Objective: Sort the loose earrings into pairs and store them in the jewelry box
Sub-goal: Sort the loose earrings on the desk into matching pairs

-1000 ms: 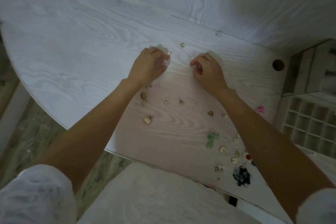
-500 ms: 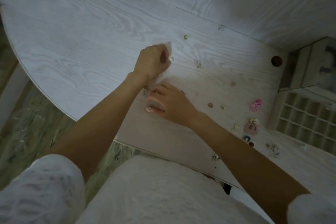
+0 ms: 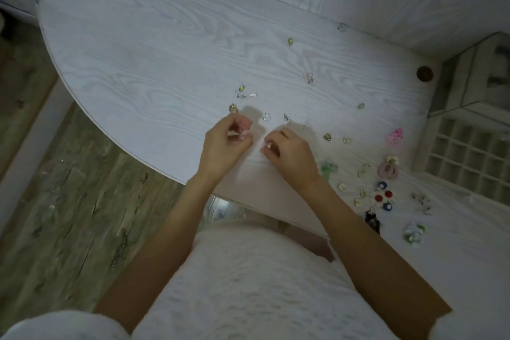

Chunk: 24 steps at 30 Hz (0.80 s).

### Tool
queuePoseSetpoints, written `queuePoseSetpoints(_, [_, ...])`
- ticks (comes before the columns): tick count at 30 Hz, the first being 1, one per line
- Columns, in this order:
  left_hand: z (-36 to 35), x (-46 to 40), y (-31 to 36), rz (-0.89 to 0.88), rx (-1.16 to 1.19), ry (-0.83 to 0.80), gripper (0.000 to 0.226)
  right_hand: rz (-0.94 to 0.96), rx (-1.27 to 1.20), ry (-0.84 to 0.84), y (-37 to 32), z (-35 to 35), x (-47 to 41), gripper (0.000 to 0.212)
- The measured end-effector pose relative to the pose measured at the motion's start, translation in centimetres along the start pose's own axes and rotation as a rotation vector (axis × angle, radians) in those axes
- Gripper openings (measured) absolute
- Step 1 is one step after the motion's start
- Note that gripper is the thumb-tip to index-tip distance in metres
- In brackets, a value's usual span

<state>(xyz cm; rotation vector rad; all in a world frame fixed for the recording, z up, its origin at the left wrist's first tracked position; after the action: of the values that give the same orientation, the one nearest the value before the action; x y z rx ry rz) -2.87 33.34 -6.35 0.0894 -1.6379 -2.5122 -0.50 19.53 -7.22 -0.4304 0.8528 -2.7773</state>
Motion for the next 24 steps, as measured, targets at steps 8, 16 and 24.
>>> queuePoseSetpoints(8, [-4.3, 4.1, -0.4, -0.176, -0.341, -0.052, 0.019, -0.196, 0.012, 0.129, 4.2, 1.9, 4.6, 0.022])
queuePoseSetpoints(16, [-6.1, 5.2, -0.3, -0.219, -0.386, -0.15, 0.032, -0.188, 0.052, 0.105, 4.6, 1.2, 7.0, 0.03])
queuePoseSetpoints(24, [-10.1, 6.0, 1.4, -0.293, -0.366, -0.293, 0.026, -0.353, -0.116, 0.132, 6.1, 0.4, 9.9, 0.027])
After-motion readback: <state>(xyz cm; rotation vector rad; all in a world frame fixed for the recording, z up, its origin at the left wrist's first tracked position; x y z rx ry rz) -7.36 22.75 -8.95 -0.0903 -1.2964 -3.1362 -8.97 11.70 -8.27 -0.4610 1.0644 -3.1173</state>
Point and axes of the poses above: each hand's wrist, its own x-axis away from the middle knuckle, its own z-axis out of the back of the hand, y = z × x, the point moved 8 cm from there along -x, towards the middle knuckle, and after that the axes turned 12 degrees about -z, right-handed, at the moved point
